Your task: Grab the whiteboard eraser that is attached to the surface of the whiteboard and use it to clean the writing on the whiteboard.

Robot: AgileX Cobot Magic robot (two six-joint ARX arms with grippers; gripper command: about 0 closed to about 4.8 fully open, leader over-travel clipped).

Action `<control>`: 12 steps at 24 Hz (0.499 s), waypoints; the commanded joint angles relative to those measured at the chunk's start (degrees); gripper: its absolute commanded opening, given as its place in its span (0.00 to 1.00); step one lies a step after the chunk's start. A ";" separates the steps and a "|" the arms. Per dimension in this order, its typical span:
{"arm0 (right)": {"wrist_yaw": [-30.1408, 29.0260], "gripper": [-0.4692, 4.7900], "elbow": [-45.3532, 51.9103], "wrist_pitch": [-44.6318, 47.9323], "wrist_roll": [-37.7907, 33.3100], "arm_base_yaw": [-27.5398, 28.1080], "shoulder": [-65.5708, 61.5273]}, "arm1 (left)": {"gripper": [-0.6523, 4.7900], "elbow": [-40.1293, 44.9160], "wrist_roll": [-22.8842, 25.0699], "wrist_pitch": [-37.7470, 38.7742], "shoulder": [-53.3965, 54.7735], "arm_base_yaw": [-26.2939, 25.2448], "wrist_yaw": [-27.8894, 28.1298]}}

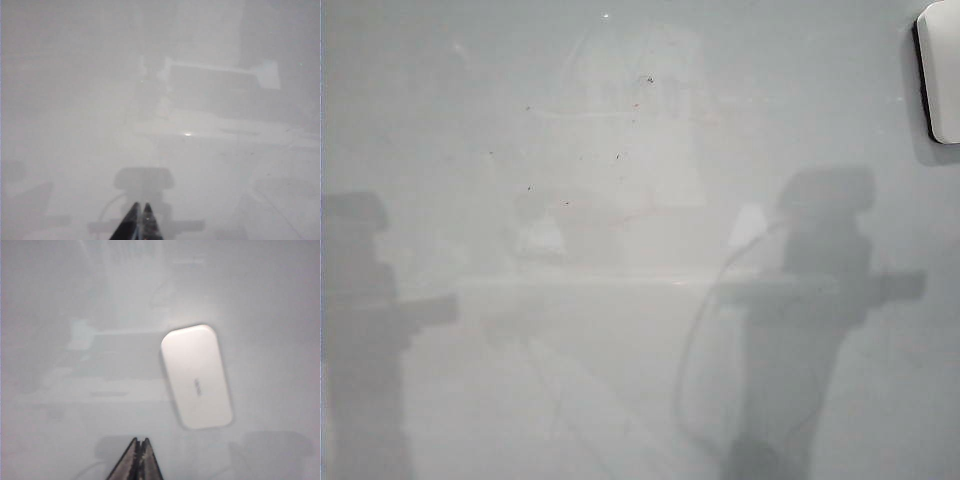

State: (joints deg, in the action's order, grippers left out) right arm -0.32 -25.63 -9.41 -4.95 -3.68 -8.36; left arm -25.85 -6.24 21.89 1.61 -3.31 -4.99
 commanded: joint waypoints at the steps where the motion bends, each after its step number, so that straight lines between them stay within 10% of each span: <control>1: -2.78 0.10 2.05 0.22 -2.58 -0.07 2.01 | 0.11 5.75 -0.22 -6.91 0.04 0.02 -0.46; 12: -10.99 0.10 8.09 -0.85 -2.45 -0.04 2.43 | 0.11 20.63 -3.43 -15.19 0.07 0.04 -2.75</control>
State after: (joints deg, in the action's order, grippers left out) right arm -11.00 -17.67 -11.18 -7.29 -3.70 -5.89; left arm -5.65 -8.64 7.70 1.63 -3.27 -7.42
